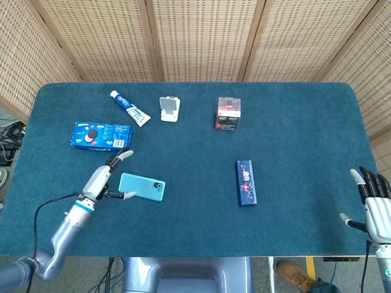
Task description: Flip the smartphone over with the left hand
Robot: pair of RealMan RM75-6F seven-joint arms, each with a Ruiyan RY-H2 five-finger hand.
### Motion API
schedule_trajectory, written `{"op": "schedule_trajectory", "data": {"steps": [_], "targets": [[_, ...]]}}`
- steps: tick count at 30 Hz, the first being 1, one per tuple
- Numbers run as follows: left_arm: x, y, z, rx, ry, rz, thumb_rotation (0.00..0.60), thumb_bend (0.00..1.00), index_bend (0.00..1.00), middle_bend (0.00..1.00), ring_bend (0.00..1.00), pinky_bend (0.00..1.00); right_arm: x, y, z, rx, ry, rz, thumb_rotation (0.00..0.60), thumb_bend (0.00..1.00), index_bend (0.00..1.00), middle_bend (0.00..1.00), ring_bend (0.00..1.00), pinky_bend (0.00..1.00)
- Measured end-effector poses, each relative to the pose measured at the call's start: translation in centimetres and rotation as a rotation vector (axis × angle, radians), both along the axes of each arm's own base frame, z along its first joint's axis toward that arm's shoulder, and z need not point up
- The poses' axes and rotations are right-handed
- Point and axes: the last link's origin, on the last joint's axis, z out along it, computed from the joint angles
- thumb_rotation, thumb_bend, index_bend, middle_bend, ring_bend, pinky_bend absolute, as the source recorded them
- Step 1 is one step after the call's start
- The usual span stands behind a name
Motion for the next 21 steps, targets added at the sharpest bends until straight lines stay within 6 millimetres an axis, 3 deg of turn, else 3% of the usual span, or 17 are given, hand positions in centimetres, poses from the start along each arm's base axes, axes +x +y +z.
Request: {"op": "schedule_trajectory", "data": {"steps": [6, 12, 21], "targets": [[-1.8, -1.0, 3.9, 0.128, 0.086, -0.026, 0.6, 0.0, 0.0, 0.0, 0.0, 0.0, 0.4, 0.2, 0.0, 0.001, -0.004, 0.013, 0.6, 0.0, 0.0, 0.0, 0.0, 0.0], [-3.0, -3.0, 7.4, 0.248, 0.338, -0.032, 0.6, 0.0, 0.0, 0.0, 0.0, 0.0, 0.6, 0.4, 0.0, -0.001, -0.004, 0.021, 0.6, 0.0, 0.0, 0.0, 0.0, 0.0], [-3.8, -8.5, 11.5, 0.4, 0.69, 0.101, 0.6, 0.0, 0.0, 0.0, 0.0, 0.0, 0.9, 0.6, -0.1, 0.001, -0.005, 0.033, 0.6, 0.0, 0.0, 0.0, 0.0, 0.0]]}}
